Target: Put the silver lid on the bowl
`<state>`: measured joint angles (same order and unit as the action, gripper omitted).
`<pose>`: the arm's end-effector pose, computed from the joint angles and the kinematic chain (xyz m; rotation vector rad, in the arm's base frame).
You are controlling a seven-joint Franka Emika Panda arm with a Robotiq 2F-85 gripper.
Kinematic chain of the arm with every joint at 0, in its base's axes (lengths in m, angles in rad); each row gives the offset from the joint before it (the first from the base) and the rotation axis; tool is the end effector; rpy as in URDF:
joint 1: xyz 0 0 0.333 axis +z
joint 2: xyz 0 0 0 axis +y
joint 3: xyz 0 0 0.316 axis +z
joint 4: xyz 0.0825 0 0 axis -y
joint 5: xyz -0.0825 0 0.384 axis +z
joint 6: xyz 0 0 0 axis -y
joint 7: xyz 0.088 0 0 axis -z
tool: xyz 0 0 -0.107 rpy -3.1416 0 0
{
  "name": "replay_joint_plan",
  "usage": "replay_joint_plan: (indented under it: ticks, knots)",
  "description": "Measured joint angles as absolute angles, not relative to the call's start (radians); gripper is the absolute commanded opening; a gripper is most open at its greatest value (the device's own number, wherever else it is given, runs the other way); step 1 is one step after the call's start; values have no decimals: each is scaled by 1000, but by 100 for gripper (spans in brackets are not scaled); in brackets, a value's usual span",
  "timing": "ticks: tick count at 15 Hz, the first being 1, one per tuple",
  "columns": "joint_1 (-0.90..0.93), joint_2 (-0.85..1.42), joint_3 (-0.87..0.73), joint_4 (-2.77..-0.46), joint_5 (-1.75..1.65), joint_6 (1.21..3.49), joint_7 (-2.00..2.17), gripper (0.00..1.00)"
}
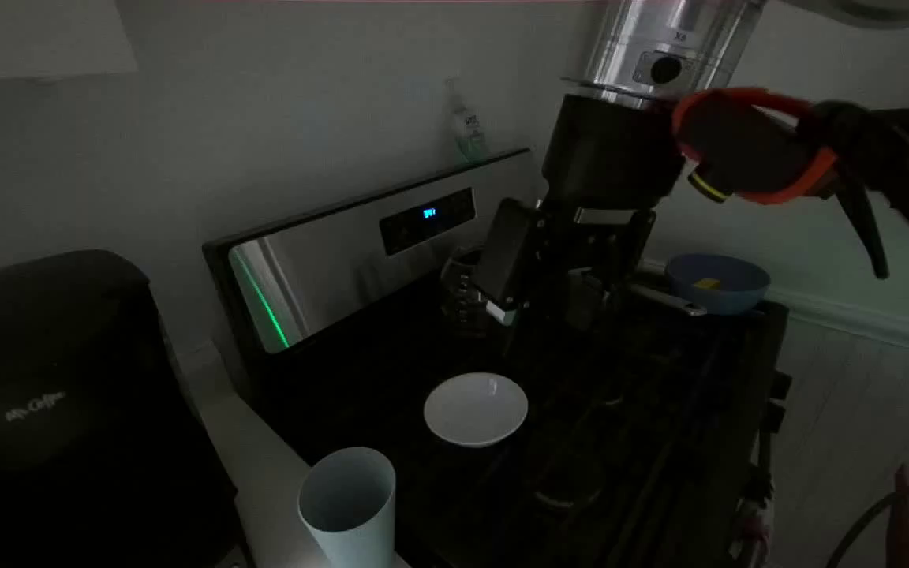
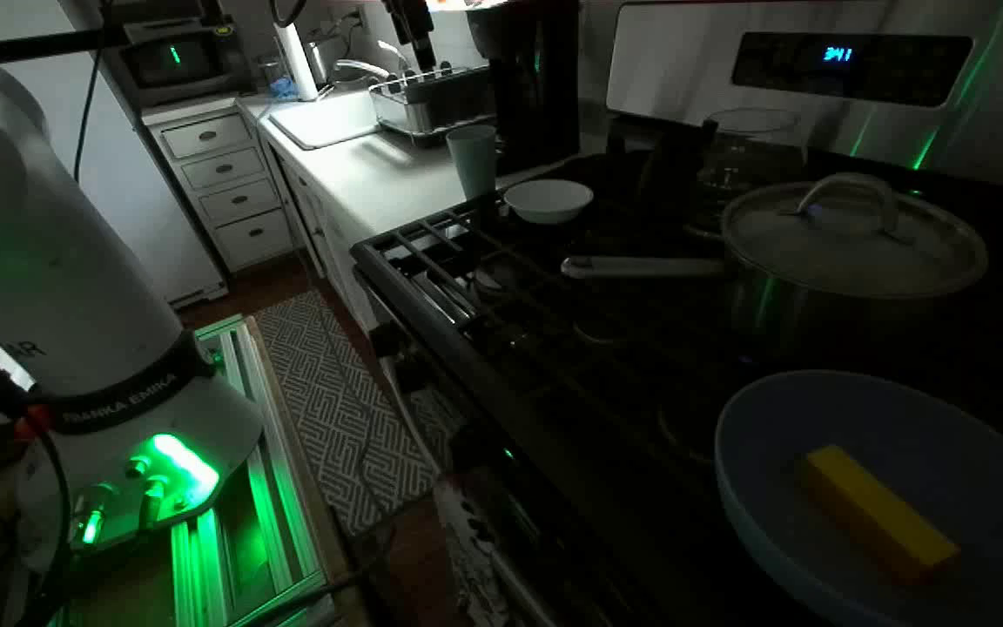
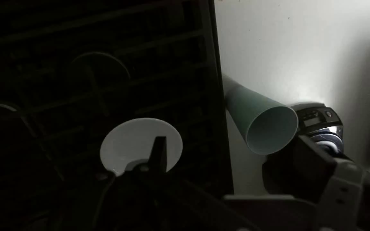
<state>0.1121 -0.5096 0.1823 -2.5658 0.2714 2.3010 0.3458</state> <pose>0.3891 0.1257 0.4572 -2.9088 0.3219 -0.2798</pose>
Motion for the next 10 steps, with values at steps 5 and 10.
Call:
replay_joint_plan:
  ticks: [5,10]
  knots:
    - [112,-510,182,-2566,271,2301,346,100]
    - [70,-548,116,-2606,215,2299,250,100]
